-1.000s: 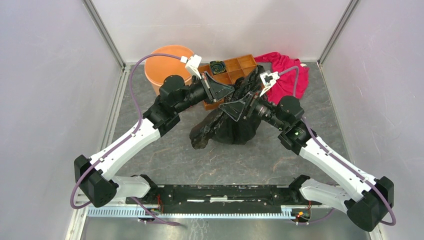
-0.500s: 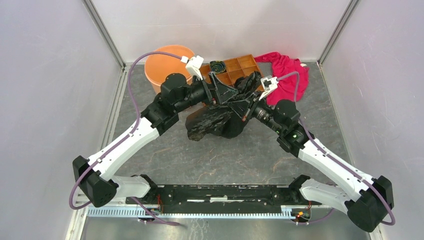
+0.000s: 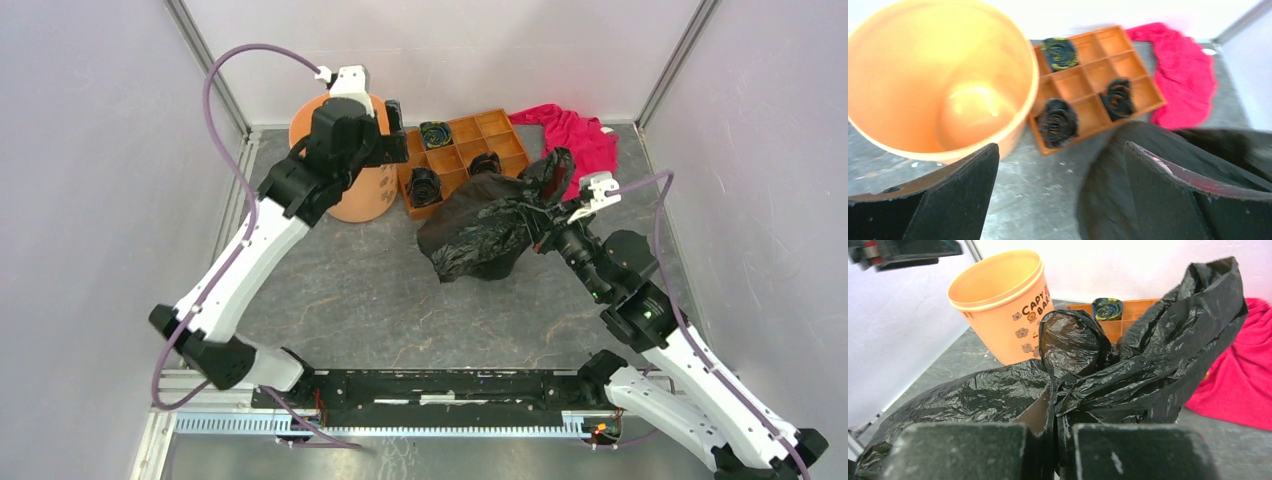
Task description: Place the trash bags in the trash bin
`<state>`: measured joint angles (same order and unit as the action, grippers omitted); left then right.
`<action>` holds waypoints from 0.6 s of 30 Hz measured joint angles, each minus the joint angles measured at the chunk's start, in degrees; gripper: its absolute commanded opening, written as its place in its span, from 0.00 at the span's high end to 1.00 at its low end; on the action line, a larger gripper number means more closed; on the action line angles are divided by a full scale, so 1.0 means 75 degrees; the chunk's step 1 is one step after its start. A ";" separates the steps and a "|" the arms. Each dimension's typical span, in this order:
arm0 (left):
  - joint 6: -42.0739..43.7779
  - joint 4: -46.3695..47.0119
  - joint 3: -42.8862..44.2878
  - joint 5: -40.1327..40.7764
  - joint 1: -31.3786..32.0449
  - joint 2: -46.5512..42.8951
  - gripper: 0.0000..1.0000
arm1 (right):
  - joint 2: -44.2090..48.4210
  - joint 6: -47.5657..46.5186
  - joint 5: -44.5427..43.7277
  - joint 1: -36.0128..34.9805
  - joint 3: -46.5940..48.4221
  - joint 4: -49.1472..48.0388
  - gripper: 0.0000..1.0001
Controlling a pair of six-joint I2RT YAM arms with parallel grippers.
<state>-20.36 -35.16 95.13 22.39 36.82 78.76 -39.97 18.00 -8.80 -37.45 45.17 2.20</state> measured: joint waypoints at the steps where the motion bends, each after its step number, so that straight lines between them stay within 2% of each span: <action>1: 0.0055 -0.0134 0.0166 0.0032 -0.0181 0.0233 0.00 | 0.0134 -0.0152 -0.0041 0.0000 0.0000 0.0149 0.99; 5: 0.0341 -0.0440 0.0883 -0.0012 -0.0985 0.1527 0.00 | 0.0487 -0.0603 0.0146 0.0000 0.0009 0.0749 0.99; 8: 0.0606 -0.0551 0.1227 -0.0067 -0.1288 0.2366 0.01 | 0.0621 -0.0772 0.0379 0.0000 0.0017 0.1113 0.99; 10: 0.0810 -0.0621 0.1431 -0.0090 -0.1346 0.2926 0.05 | 0.0694 -0.0848 0.0574 0.0000 0.0017 0.1376 0.99; 14: 0.1122 -0.0854 0.1626 -0.0221 -0.1303 0.3552 0.19 | 0.0901 -0.0918 0.0638 0.0000 0.0017 0.1687 0.99; 18: 0.1201 -0.1075 0.1582 -0.0283 -0.1288 0.3582 0.42 | 0.1236 -0.0927 0.0347 0.0000 -0.0041 0.1725 0.99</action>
<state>-11.35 -43.22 107.00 20.27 27.16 105.62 -30.70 11.05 -6.20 -37.45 44.86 15.14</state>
